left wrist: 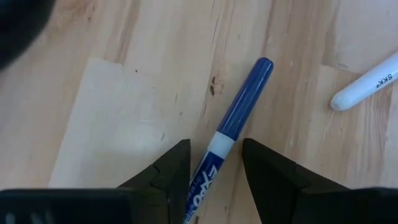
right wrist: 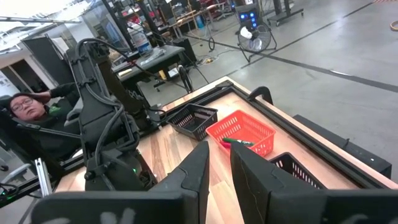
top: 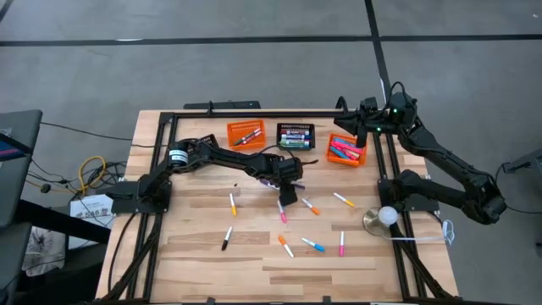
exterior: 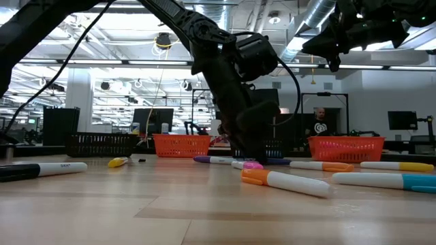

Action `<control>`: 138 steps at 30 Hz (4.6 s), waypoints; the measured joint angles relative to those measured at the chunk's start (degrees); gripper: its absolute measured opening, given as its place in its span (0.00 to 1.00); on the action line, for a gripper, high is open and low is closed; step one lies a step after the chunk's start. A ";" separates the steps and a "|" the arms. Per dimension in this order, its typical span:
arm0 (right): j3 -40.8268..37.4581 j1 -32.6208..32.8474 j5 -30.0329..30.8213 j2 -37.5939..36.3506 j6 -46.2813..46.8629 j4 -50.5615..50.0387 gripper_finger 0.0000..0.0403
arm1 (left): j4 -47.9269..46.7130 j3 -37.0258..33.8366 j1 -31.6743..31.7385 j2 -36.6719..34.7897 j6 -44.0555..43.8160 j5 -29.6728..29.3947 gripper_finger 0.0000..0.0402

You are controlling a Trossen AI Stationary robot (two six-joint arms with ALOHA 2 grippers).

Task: Pick & Place Markers
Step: Put the blue marker into the left orange bin

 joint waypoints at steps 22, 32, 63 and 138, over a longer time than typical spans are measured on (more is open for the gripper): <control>0.00 0.00 -0.01 0.00 0.02 0.00 0.14 | 4.14 -0.09 0.00 0.22 0.12 0.06 0.11; 0.00 -0.02 -0.01 0.00 0.00 0.00 0.14 | 5.02 -0.13 0.27 -0.03 -0.01 0.06 0.13; 0.00 -0.04 -0.03 -0.02 -0.02 -1.89 0.14 | 0.95 -0.04 11.39 -27.34 -12.63 41.11 0.10; 0.00 -0.07 3.16 -0.02 -0.48 -2.03 0.14 | 8.76 -25.49 31.60 -25.29 15.66 6.41 0.13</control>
